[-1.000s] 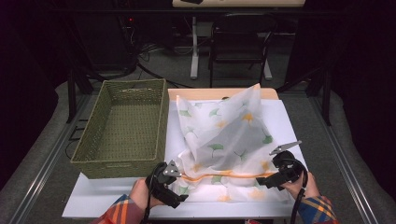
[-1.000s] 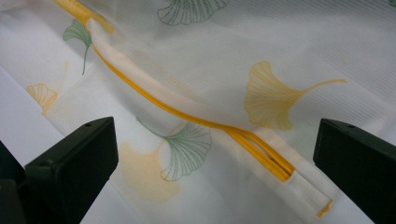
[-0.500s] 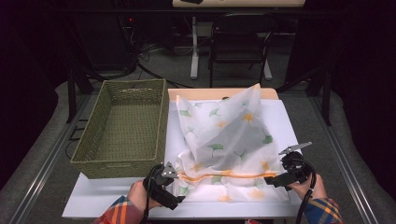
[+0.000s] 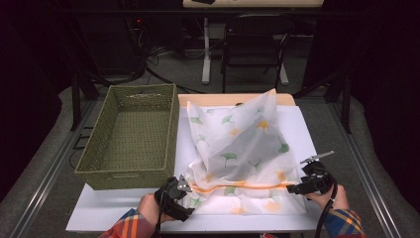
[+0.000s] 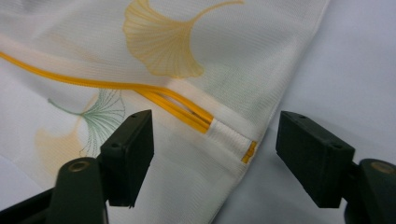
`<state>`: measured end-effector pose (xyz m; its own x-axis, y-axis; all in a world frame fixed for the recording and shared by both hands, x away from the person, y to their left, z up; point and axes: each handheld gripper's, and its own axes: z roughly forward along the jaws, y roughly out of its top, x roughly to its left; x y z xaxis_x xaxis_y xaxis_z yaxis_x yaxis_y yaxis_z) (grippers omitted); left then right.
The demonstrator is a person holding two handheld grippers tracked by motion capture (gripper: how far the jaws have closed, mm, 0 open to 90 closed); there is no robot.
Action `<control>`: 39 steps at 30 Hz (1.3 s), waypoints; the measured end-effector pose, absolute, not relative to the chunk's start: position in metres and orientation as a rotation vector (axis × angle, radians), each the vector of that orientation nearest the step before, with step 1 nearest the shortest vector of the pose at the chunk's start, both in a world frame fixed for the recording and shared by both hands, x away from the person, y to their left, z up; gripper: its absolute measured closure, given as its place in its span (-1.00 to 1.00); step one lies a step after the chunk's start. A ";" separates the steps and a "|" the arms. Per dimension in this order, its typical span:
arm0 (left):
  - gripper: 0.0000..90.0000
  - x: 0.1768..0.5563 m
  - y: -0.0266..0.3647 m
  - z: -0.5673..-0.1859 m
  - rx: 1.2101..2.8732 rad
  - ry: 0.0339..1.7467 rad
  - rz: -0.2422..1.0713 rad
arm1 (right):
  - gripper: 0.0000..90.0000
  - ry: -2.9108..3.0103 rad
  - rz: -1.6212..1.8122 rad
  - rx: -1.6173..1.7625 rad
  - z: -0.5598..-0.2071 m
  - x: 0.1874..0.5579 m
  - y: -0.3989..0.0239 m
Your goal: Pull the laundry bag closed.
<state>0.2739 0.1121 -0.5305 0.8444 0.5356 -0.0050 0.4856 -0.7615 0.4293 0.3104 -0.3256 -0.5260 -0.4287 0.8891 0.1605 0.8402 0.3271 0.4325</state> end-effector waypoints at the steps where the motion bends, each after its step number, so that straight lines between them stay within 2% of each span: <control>1: -0.31 0.274 0.112 -0.531 2.603 0.757 0.165 | -0.32 2.461 0.689 1.628 -0.526 0.311 -0.325; 10: 0.11 0.275 0.111 -0.535 2.614 0.741 0.135 | -0.04 2.432 0.610 1.652 -0.532 0.313 -0.327; 27: 0.67 0.273 0.111 -0.536 2.590 0.706 0.124 | 0.54 2.423 0.565 1.619 -0.531 0.311 -0.318; 34: 0.85 0.273 0.111 -0.536 2.571 0.712 0.123 | 0.82 2.434 0.606 1.649 -0.530 0.310 -0.319; 39: 0.91 0.274 0.112 -0.537 2.555 0.709 0.115 | 0.86 2.431 0.581 1.633 -0.528 0.310 -0.318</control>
